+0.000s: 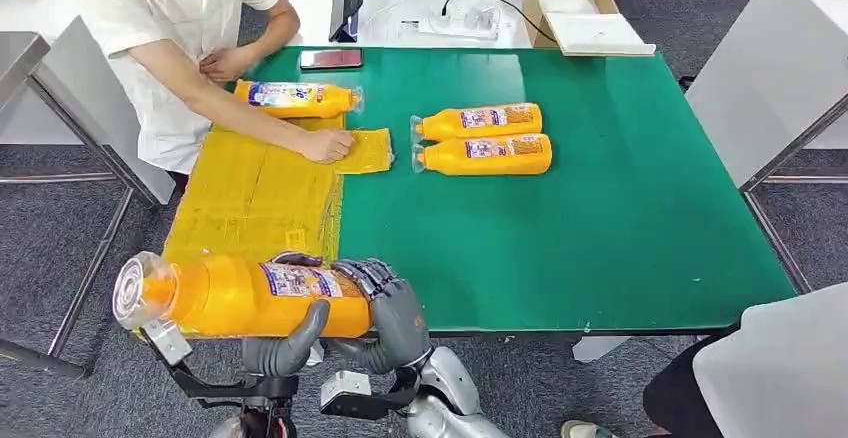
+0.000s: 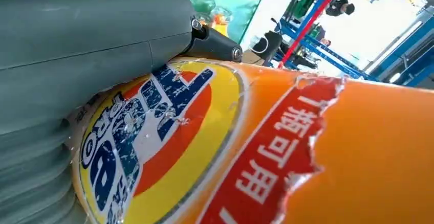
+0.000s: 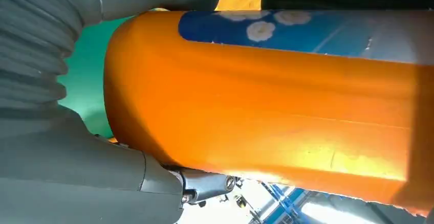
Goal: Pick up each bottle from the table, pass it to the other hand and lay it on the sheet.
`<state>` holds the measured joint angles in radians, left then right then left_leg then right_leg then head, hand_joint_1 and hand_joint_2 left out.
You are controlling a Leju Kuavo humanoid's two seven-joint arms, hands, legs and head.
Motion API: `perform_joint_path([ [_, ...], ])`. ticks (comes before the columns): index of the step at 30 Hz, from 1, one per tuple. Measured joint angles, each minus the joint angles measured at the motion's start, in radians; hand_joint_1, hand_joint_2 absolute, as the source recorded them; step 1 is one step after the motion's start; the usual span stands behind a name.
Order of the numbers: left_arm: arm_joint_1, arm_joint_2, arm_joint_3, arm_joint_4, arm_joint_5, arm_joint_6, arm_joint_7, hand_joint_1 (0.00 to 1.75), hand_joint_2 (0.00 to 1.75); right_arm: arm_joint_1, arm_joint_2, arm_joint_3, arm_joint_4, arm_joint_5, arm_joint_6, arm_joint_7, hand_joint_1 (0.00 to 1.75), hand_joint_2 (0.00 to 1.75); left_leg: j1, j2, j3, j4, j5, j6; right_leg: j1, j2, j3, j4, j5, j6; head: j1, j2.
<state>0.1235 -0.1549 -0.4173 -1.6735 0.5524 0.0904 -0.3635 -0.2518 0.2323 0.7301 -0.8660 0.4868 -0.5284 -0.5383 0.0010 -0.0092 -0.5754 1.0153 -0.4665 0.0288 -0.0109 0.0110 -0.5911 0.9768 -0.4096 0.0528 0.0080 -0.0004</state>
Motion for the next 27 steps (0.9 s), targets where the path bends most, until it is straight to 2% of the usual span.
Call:
perform_joint_path([
  [1,0.000,0.000,0.000,0.002,-0.003,0.000,-0.001,1.75,1.75,0.000,-0.001,0.000,0.000,-0.002,0.001,-0.001,1.66,1.75,0.000,0.000,0.000,0.000,0.000,0.000,0.000,0.000,0.000,0.000,0.000,0.000,0.000,0.000],
  [2,-0.003,0.000,0.000,0.006,-0.005,0.000,-0.002,1.75,1.75,0.000,-0.001,0.000,0.000,-0.003,0.001,-0.002,0.14,1.75,0.000,0.000,0.000,0.000,0.000,0.000,0.000,0.000,0.000,0.000,0.000,0.000,0.000,0.000],
  [3,-0.004,0.000,0.000,0.009,-0.007,0.000,-0.003,1.75,1.75,0.000,-0.002,0.000,0.000,-0.006,0.002,-0.002,0.00,0.00,0.000,0.000,0.000,0.000,0.000,0.000,0.000,0.000,0.000,0.000,0.000,0.000,0.000,0.000],
  [6,-0.014,0.001,0.000,0.016,-0.016,-0.003,-0.005,1.75,1.75,0.002,-0.007,0.003,0.000,-0.010,0.010,-0.005,0.00,0.00,0.000,0.000,0.000,0.000,0.000,0.000,0.000,0.000,0.000,0.000,0.000,0.000,0.000,0.000],
  [13,-0.022,0.006,0.008,0.015,-0.088,0.062,-0.043,1.75,1.75,0.005,-0.012,0.010,-0.006,-0.132,0.181,-0.032,0.00,0.00,0.000,0.000,0.000,0.000,0.000,0.000,0.000,0.000,0.000,0.000,0.000,0.000,0.000,0.000],
  [18,-0.049,0.018,0.001,0.017,-0.265,0.191,-0.055,1.75,1.75,0.029,-0.013,0.007,-0.018,-0.150,0.159,-0.055,0.00,0.00,0.000,0.000,0.000,0.000,0.000,0.000,0.000,0.000,0.000,0.000,0.000,0.000,0.000,0.000],
  [27,-0.137,0.062,0.028,0.068,-0.367,0.253,-0.016,1.75,1.75,0.118,-0.053,-0.039,-0.095,-0.119,0.092,-0.081,0.00,0.00,0.000,-0.001,-0.001,0.000,0.000,0.000,0.000,0.000,0.000,0.000,0.000,0.000,0.000,0.000],
])
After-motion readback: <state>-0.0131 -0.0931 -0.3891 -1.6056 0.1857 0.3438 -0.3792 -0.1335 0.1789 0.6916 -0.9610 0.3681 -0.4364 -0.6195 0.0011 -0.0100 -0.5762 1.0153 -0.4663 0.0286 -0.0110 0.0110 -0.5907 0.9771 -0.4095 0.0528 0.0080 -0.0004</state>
